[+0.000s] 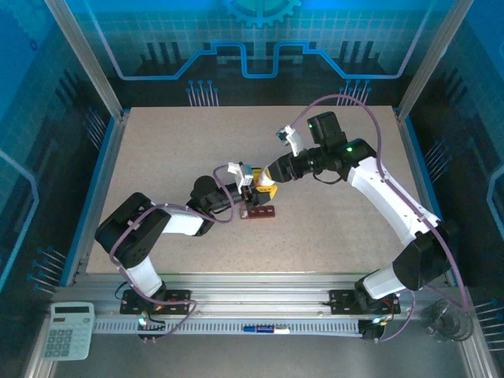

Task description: Sort the pills into containers

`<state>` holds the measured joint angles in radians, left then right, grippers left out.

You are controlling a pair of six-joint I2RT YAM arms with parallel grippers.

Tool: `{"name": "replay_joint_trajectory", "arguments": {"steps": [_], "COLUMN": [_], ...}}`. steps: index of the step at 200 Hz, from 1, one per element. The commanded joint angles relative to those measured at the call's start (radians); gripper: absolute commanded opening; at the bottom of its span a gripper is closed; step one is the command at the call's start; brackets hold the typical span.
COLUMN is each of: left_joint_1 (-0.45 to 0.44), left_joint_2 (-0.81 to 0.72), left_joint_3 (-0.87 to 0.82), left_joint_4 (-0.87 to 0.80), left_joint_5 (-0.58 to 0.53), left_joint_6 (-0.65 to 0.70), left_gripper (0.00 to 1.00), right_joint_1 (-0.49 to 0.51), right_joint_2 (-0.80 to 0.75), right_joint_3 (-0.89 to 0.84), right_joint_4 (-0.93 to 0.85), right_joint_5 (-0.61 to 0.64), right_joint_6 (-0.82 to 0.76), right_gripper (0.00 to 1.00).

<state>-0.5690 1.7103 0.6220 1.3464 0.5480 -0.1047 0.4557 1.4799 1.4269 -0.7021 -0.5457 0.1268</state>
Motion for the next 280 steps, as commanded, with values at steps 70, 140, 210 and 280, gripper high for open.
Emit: {"name": "replay_joint_trajectory", "arguments": {"steps": [70,140,210,280], "left_joint_1": [-0.007,-0.006,-0.007,-0.007], "left_joint_2": [-0.006,-0.001,-0.005,-0.011], "left_joint_3": [0.031,0.037,0.031,0.027], "left_joint_4": [0.054,0.054,0.054,0.054], "left_joint_5": [0.028,0.029,0.029,0.033], "left_joint_6": [-0.001,-0.003,-0.003,0.0], "left_gripper": [0.0,0.0,0.0,0.0], "right_joint_1": [0.086,0.153,0.097,0.016], "right_joint_2": [-0.027,-0.089,-0.163,-0.183], "right_joint_3": [-0.082,-0.182,-0.087,-0.092], "right_joint_4": [0.043,0.126,0.101,0.134], "right_joint_5": [0.206,0.369,0.301,0.168], "right_joint_6": [0.298,0.534,0.378,0.077], "right_gripper": [0.33,0.36,0.77,0.83]}}
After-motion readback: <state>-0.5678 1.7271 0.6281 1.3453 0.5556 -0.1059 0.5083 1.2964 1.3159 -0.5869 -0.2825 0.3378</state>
